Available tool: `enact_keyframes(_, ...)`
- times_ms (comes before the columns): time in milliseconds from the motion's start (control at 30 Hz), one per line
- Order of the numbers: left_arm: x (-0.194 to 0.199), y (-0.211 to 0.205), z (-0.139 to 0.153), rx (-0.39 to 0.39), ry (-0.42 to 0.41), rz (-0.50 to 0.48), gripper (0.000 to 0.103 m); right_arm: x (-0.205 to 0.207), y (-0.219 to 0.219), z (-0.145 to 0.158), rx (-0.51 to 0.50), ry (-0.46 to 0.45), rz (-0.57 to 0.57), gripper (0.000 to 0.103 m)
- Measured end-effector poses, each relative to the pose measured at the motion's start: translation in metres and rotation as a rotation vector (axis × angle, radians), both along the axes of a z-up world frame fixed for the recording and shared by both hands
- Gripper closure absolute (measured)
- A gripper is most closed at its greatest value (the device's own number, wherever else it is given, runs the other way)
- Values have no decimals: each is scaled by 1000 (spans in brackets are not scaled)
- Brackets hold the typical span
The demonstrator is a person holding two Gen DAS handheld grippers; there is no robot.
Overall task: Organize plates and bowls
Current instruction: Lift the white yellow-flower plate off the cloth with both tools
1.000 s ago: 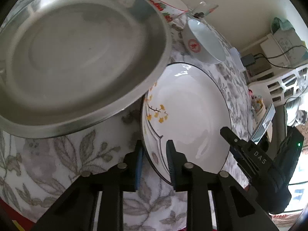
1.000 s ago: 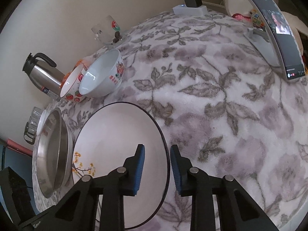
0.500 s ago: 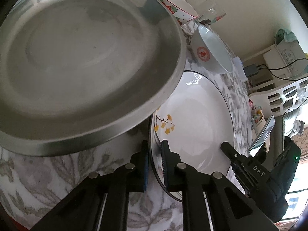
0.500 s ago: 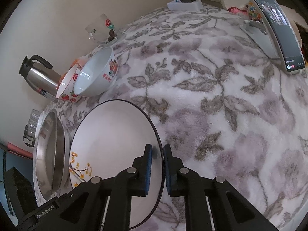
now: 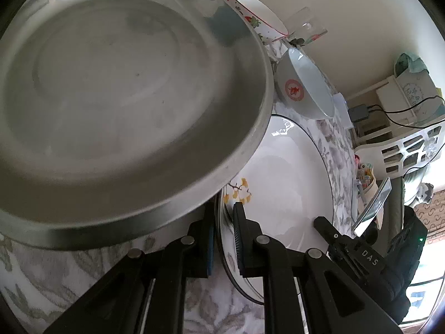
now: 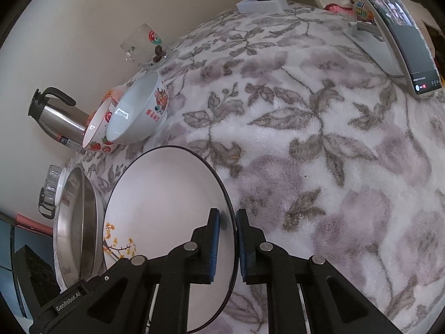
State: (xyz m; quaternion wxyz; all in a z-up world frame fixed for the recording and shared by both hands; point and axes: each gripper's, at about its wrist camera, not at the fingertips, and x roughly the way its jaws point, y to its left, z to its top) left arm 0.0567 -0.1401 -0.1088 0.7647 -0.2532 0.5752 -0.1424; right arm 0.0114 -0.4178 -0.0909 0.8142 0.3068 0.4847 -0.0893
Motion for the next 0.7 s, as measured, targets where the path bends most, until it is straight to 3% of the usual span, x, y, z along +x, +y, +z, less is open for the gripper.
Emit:
enact_keyframes(200, 2, 0, -1, -2, -14, 2, 90, 0, 0, 0, 0, 1, 1, 89)
enact_keyframes(433, 1, -9, 5, 59, -54, -48, 90, -1, 0, 2, 0, -2, 7, 91)
enact_keyframes(700, -3, -20, 19, 60, -92, -109, 89, -13, -8, 23, -42, -45, 2, 93)
